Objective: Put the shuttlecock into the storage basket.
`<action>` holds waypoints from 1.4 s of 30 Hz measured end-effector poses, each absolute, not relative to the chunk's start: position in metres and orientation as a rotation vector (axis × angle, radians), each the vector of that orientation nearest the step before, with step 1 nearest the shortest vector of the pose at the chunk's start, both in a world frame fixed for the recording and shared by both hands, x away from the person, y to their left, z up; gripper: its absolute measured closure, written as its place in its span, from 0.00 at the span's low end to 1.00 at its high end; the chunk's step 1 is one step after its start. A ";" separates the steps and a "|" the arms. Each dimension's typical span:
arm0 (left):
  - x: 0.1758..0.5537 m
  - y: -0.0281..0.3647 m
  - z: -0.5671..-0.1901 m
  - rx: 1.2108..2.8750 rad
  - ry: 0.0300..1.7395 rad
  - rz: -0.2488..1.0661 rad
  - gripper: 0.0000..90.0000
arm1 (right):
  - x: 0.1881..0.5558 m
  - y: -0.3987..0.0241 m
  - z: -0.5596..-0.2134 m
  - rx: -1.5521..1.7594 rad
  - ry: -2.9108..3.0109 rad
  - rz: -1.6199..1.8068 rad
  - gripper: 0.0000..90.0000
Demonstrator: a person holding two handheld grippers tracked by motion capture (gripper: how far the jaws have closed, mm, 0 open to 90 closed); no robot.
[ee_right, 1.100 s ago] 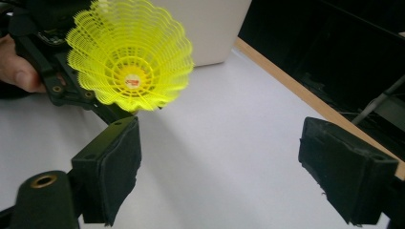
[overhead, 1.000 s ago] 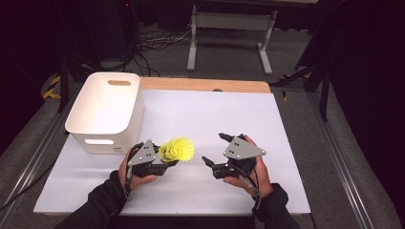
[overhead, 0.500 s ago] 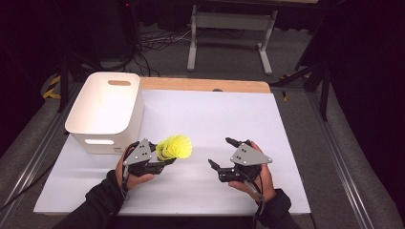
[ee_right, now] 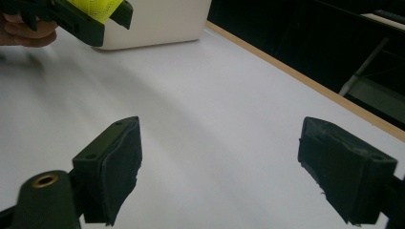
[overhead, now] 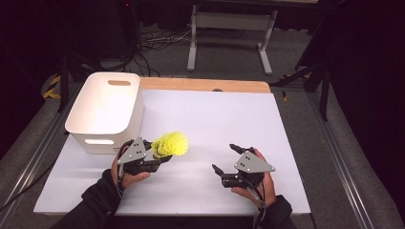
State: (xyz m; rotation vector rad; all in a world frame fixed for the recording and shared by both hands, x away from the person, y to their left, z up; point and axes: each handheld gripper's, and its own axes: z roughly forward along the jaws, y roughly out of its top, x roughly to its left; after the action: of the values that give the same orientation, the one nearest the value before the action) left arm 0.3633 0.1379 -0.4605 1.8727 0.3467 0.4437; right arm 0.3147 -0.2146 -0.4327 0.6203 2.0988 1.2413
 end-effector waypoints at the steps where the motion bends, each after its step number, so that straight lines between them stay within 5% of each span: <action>1: 0.363 0.138 -0.460 1.866 0.353 0.437 0.57 | 0.315 -0.215 -0.433 0.622 2.100 1.242 0.18; 42: 0.357 0.167 -0.445 1.809 0.381 0.499 0.57 | 0.325 -0.218 -0.448 0.674 2.093 1.224 0.17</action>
State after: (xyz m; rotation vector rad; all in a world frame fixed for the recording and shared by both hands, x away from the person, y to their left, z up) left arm 0.3568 0.1667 -0.4448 1.8090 0.3805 0.4994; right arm 0.3251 -0.2177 -0.4480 0.6744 2.0930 1.2242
